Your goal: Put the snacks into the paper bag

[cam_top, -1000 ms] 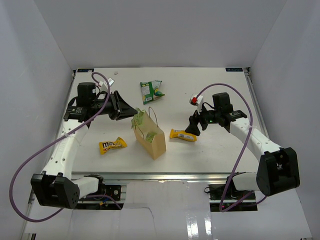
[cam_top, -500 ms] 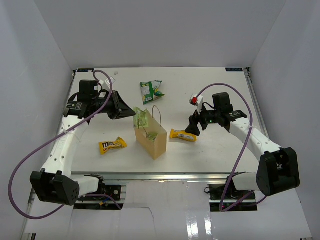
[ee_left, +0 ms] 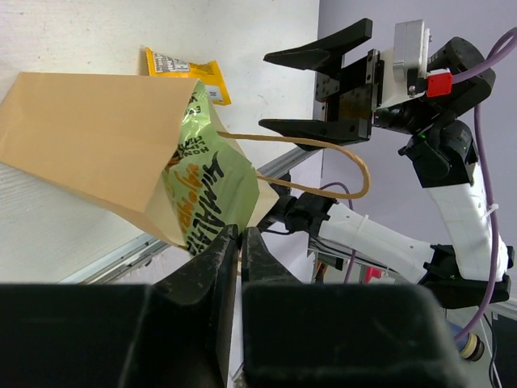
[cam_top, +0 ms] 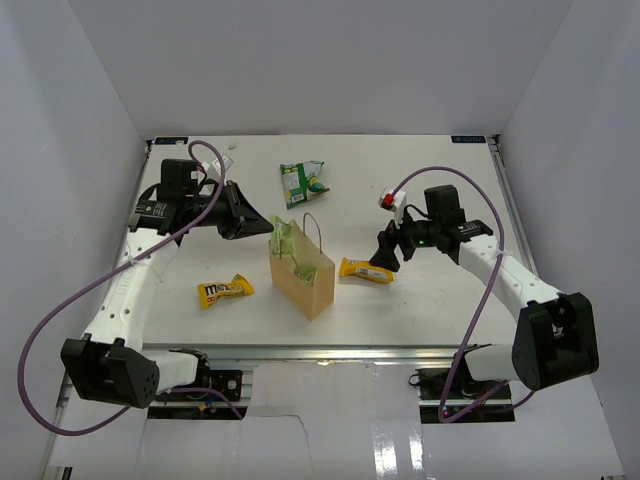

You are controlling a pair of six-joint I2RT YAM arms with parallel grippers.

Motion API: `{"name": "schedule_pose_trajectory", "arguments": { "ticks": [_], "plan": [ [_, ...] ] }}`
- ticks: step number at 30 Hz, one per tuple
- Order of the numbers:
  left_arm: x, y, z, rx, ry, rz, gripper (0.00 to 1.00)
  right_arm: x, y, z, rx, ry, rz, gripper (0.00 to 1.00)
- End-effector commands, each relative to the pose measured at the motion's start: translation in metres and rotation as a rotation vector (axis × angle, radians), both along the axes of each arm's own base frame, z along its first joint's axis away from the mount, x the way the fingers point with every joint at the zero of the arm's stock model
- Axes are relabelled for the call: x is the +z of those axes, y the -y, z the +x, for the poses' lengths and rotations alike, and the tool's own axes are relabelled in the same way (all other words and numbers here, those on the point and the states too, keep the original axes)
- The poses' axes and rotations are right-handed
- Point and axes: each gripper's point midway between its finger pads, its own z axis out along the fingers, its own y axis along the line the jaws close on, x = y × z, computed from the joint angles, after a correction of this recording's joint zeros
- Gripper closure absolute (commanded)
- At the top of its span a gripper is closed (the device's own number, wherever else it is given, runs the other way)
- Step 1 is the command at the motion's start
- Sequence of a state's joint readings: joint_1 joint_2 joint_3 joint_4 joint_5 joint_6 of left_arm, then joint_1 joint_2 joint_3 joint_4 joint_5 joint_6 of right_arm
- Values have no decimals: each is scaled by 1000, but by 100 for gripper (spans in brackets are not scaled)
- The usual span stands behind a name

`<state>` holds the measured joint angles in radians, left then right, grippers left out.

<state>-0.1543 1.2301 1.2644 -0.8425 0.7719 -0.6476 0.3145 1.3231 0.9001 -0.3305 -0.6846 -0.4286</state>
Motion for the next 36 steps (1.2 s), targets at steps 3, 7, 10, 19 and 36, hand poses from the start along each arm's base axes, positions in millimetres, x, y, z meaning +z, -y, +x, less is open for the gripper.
{"name": "schedule_pose_trajectory", "arguments": {
  "ticks": [3,7,10,19,36],
  "plan": [
    [12,7,0,-24,-21,-40,90,11,-7,7,16,32,36,16],
    [23,8,1,-31,-4,-60,95,11,-7,6,14,28,41,16],
    [21,8,-1,-38,-3,-60,96,11,-8,6,16,29,41,16],
    [30,8,2,-24,20,-61,100,9,-9,6,18,29,42,16],
    [13,9,-5,-53,-31,-59,98,8,-8,5,16,27,43,16]
  ]
}}
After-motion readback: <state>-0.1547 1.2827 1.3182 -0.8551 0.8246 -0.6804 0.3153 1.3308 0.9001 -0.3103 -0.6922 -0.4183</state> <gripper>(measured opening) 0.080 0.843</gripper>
